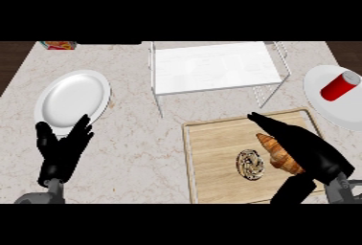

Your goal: Pick the cupcake from the tray and place it in the tiered shelf

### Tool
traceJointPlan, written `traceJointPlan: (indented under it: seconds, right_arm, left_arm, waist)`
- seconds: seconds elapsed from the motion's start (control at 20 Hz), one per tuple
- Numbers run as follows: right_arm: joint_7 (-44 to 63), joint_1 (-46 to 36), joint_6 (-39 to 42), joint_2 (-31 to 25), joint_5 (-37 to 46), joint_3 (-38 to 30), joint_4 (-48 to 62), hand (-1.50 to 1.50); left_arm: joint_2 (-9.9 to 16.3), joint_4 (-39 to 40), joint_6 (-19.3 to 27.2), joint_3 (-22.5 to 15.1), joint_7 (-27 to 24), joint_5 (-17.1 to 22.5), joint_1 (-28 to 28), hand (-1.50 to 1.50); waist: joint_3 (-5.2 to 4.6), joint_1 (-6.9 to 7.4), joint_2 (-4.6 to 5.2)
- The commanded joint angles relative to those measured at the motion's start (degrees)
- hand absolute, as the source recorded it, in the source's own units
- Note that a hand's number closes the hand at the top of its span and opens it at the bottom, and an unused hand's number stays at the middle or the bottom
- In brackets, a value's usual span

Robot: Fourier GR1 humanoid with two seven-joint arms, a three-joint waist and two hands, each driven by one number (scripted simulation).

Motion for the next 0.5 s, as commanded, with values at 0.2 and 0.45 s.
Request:
traceJointPlan:
  seconds: [0.2, 0.45]
  right_arm:
    - [0.0, 2.2, -0.8, 7.1, 11.9, 1.8, 1.0, -1.50]
    - [-9.9, 4.6, -2.6, 7.0, 17.0, 1.0, 8.2, -1.50]
  left_arm:
    - [-2.9, 0.1, -0.3, 0.5, 0.0, -2.6, 0.8, 0.00]
    - [-0.6, 5.2, -5.3, 4.2, -4.1, -1.3, -0.3, 0.00]
  waist:
    - [-0.01, 0.01, 0.03]
    - [0.00, 0.06, 0.10]
